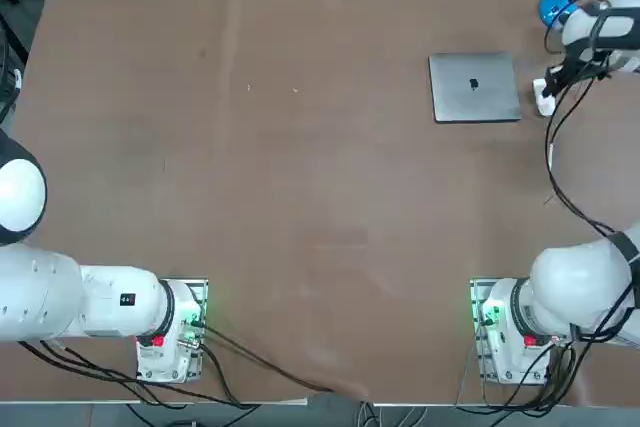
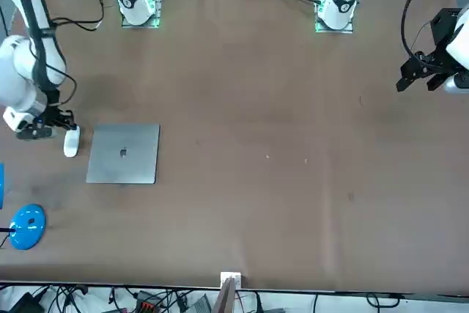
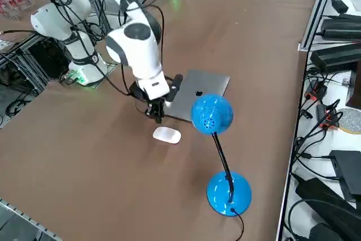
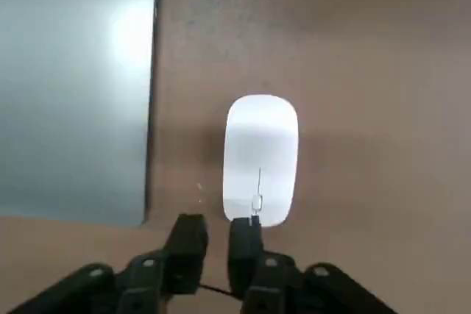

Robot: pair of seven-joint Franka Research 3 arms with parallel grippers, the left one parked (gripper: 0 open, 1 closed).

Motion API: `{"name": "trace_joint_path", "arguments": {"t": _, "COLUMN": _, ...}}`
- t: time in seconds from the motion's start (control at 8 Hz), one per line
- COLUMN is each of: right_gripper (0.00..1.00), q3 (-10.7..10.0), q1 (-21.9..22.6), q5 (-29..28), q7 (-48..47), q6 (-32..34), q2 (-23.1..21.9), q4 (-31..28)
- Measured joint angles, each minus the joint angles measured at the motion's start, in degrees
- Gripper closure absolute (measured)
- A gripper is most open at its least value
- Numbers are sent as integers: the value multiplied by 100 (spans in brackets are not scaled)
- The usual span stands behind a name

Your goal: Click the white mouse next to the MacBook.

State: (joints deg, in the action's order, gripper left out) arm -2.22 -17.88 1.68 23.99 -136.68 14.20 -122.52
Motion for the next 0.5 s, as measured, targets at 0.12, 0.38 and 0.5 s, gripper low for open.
{"name": "trace_joint_path", "arguments": {"t": 0.12, "right_gripper": 53, "q3": 19, "q1": 29, "q5": 0, "q7": -165, "q6": 335, "q2": -258, "q4": 150}}
{"name": "trace_joint_path", "arguments": {"t": 0.38, "right_gripper": 18, "q3": 64, "q1": 253, "q5": 0, "q7": -547, "q6": 1051, "q2": -677, "q4": 545}}
{"name": "trace_joint_path", "arguments": {"t": 0.5, "right_gripper": 1, "q3": 74, "q1": 374, "q5": -1, "q7": -668, "q6": 1617, "q2": -827, "q4": 879}}
